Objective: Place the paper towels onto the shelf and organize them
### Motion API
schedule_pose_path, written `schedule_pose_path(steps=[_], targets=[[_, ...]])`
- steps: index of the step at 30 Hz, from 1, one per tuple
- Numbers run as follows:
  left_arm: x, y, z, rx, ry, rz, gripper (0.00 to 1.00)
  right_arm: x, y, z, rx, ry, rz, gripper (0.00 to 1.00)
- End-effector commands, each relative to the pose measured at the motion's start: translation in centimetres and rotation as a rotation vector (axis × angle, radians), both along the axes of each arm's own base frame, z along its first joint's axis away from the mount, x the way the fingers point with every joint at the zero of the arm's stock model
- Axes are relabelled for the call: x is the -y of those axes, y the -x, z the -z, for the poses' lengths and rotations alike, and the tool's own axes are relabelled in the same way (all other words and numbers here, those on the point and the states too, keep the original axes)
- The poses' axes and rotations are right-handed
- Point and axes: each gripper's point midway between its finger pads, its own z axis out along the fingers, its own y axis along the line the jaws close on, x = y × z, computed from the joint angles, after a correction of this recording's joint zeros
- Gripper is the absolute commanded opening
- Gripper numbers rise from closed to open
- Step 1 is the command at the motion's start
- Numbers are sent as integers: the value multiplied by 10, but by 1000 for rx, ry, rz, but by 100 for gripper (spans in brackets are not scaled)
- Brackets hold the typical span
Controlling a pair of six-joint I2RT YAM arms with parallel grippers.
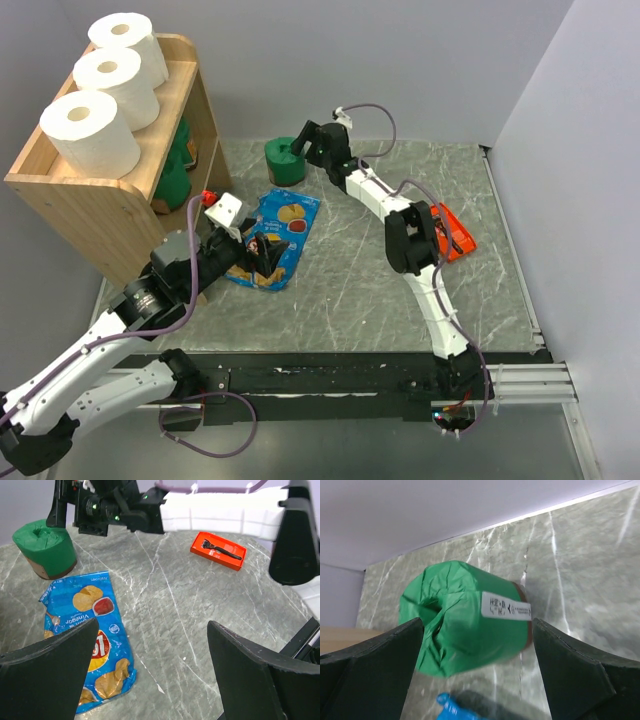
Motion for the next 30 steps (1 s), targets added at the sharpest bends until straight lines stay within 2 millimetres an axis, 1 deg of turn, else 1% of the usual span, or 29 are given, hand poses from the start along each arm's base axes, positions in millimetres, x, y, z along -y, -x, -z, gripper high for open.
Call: schedule_pose_path(steps=[1, 3, 4, 5, 6, 7, 8, 9, 10, 11, 12, 13, 15, 17, 18, 19, 20, 21, 22, 23, 25, 26, 27, 29, 30], targets=[[0, -1, -12, 43, 30, 2, 96, -17, -17, -28, 108, -118, 6, 96], [1, -1, -9, 35, 24, 3, 96, -20, -18, -28, 102, -135, 38, 95], [2, -2, -10, 35, 24, 5, 96, -21, -16, -14, 63, -121, 55, 95], [2, -1, -10, 36, 25, 5, 96, -20, -15, -8, 43, -118, 85, 95], [1, -2, -10, 35, 26, 0, 96, -21, -13, -2, 5, -166, 114, 94], [0, -2, -9, 33, 24, -4, 96, -19, -7, 14, -64, -173, 139, 94], [0, -2, -10, 35, 23, -7, 96, -20, -5, 18, -86, -206, 149, 92], [-2, -3, -9, 40, 23, -16, 96, -23, 1, 34, -120, -225, 154, 91], [-3, -3, -11, 43, 26, -22, 96, -27, -2, 31, -94, -243, 147, 91], [-3, -4, -9, 40, 20, -25, 96, -32, 0, 35, -95, -230, 138, 91], [-3, -5, -9, 38, 20, -27, 96, -40, 0, 25, -74, -236, 120, 90], [-2, -4, -9, 38, 20, -24, 96, -45, -1, 35, -78, -223, 107, 90], [-2, -5, -7, 36, 16, -24, 96, -54, -3, 24, -40, -229, 81, 90], [-4, -6, -6, 35, 14, -33, 96, -55, -3, 23, -34, -233, 95, 89], [-4, -5, -7, 36, 17, -33, 96, -54, -2, 25, -37, -228, 104, 89], [-4, -5, -8, 41, 19, -34, 96, -50, -4, 21, -24, -227, 125, 89], [-5, -5, -9, 43, 21, -36, 96, -48, -5, 21, -25, -230, 136, 89], [-5, -6, -8, 42, 20, -38, 96, -50, -6, 17, -19, -237, 137, 89], [-4, -6, -7, 41, 19, -38, 96, -49, -8, 22, -22, -234, 144, 89], [-3, -6, -6, 37, 14, -36, 96, -50, -10, 16, -10, -246, 143, 89], [-3, -7, -6, 33, 9, -36, 96, -49, -11, 23, -24, -242, 161, 88], [-4, -7, -7, 35, 9, -42, 96, -46, -10, 30, -51, -240, 177, 87], [-5, -7, -6, 36, 6, -45, 96, -45, -8, 31, -64, -238, 190, 86], [-8, -7, -10, 46, 19, -54, 96, -37, -6, 41, -91, -223, 229, 85], [-9, -6, -9, 48, 17, -55, 96, -34, -5, 39, -93, -221, 236, 84]])
